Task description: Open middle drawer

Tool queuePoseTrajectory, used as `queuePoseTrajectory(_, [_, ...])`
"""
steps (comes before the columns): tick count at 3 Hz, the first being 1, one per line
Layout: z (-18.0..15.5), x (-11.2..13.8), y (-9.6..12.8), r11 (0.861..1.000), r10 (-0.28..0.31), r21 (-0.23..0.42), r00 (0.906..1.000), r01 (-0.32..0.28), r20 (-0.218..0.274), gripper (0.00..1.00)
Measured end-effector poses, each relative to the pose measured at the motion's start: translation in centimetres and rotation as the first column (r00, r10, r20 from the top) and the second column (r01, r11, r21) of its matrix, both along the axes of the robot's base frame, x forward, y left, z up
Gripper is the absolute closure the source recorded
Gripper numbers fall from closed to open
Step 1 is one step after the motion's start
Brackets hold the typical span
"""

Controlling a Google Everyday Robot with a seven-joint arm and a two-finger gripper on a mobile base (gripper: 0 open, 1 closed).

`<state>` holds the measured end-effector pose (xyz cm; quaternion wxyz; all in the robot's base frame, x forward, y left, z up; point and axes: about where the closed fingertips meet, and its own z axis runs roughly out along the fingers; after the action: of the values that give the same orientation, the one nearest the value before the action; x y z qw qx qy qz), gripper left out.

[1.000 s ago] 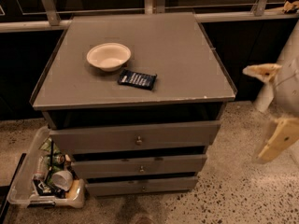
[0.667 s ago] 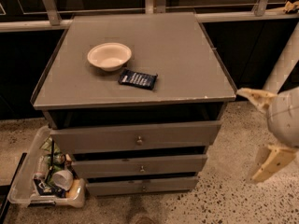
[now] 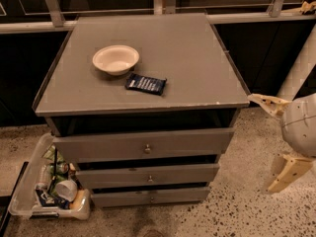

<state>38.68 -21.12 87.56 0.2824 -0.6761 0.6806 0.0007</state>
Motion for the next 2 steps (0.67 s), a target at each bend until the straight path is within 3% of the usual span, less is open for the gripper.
queuePoseTrajectory(1, [-2.3,0.9,1.7,0.998,0.045,0.037,0.9985,-0.044,-0.031,0.0])
queuePoseTrajectory(2, [-7.1,2.8,3.7,0.992,0.096,0.086,0.9939,-0.091,-0.055,0.0])
